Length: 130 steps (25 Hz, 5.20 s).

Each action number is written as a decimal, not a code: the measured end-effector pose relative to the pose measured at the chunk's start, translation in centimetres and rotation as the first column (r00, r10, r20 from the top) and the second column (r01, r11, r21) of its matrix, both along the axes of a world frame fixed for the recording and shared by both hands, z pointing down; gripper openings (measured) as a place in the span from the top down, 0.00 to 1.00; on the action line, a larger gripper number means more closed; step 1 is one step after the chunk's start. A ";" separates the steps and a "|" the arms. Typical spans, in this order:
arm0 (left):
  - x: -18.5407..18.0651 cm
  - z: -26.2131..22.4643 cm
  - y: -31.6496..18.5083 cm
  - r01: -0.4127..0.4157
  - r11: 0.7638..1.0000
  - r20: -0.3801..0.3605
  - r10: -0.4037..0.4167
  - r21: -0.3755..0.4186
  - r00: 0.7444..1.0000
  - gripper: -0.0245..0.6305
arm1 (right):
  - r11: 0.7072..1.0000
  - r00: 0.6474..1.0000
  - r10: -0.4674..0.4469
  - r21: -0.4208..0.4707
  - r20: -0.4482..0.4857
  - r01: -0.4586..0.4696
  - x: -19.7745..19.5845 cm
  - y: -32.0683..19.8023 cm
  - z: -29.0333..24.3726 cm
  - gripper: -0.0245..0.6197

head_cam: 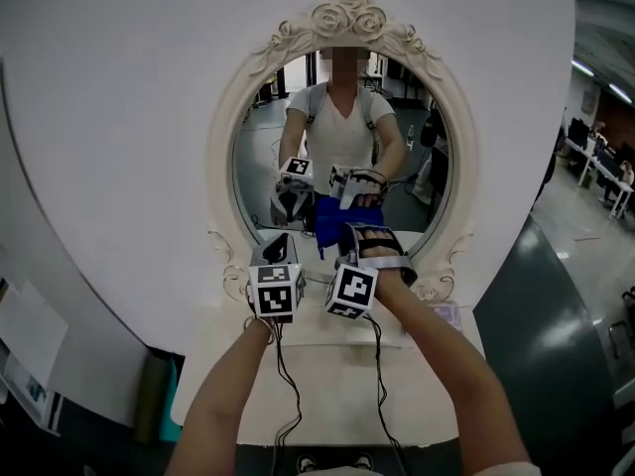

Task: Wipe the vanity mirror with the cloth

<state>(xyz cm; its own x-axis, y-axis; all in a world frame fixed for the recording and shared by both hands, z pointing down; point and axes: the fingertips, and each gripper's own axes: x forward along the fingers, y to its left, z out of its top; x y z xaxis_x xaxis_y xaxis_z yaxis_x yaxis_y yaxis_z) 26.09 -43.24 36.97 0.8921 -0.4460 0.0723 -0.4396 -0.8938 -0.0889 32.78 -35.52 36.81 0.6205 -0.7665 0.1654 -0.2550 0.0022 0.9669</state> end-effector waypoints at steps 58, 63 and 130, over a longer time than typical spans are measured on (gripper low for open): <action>4.3 -28.0 7.7 -0.116 0.966 -0.171 0.158 0.230 0.973 0.96 | 0.996 0.898 0.071 0.086 -0.435 -0.037 2.6 6.3 -30.4 0.86; 4.6 -28.5 8.0 -0.136 0.971 -0.197 0.175 0.198 0.965 0.96 | 0.997 0.897 0.074 0.060 -0.436 -0.053 4.3 6.0 -29.7 0.86; 3.9 12.8 8.4 -0.159 0.975 0.145 0.182 -0.158 0.973 0.96 | 0.997 0.971 0.071 -0.030 0.228 -0.066 3.9 6.1 13.8 0.86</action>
<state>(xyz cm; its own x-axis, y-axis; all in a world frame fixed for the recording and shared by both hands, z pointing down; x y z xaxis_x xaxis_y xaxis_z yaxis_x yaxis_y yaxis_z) 29.96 -34.83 49.77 0.9263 -0.2627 0.2701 -0.2702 -0.9628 -0.0095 36.64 -29.44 50.65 0.6154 -0.7181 0.3251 -0.4697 -0.0027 0.8828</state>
